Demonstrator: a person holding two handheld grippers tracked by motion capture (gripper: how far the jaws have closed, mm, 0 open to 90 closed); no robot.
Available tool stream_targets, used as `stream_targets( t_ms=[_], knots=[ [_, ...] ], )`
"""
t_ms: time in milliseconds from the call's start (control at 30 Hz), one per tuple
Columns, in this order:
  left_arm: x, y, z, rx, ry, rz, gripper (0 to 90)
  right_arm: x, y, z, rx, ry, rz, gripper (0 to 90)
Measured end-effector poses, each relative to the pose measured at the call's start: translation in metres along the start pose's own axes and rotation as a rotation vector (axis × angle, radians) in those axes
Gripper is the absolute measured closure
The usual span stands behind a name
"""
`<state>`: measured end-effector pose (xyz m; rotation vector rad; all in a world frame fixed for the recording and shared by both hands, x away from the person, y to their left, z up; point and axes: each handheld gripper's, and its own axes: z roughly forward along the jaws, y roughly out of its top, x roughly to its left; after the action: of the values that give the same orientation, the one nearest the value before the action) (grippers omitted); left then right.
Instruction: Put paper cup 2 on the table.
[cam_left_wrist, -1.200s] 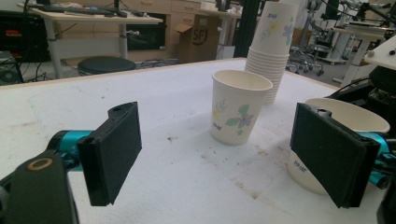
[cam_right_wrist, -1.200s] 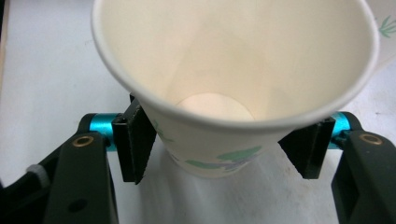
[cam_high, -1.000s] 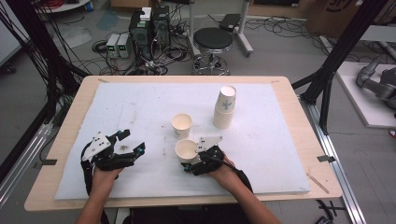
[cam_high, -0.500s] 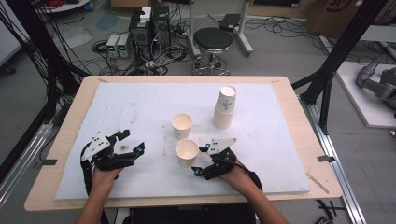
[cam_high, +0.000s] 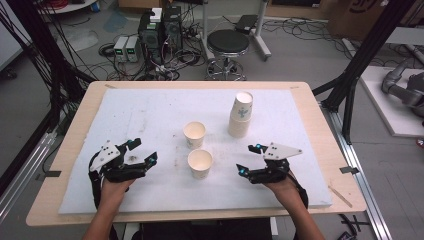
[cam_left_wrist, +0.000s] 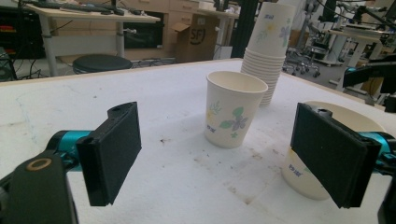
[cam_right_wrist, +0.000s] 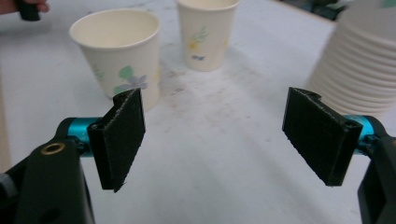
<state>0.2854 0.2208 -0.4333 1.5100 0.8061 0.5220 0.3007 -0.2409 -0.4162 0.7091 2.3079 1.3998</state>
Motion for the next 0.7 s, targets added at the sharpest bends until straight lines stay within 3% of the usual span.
stream_targets(
  t_ms=[267,700],
  knots=[
    [0.0,0.001,0.0,0.003,-0.002,0.006,16.0,-0.012,-0.009,-0.027,-0.066,-0.096,0.037,22.0],
    [-0.002,0.001,-0.01,-0.004,0.01,0.015,16.0,-0.016,-0.024,-0.055,-0.08,-0.191,0.078,22.0]
  ],
)
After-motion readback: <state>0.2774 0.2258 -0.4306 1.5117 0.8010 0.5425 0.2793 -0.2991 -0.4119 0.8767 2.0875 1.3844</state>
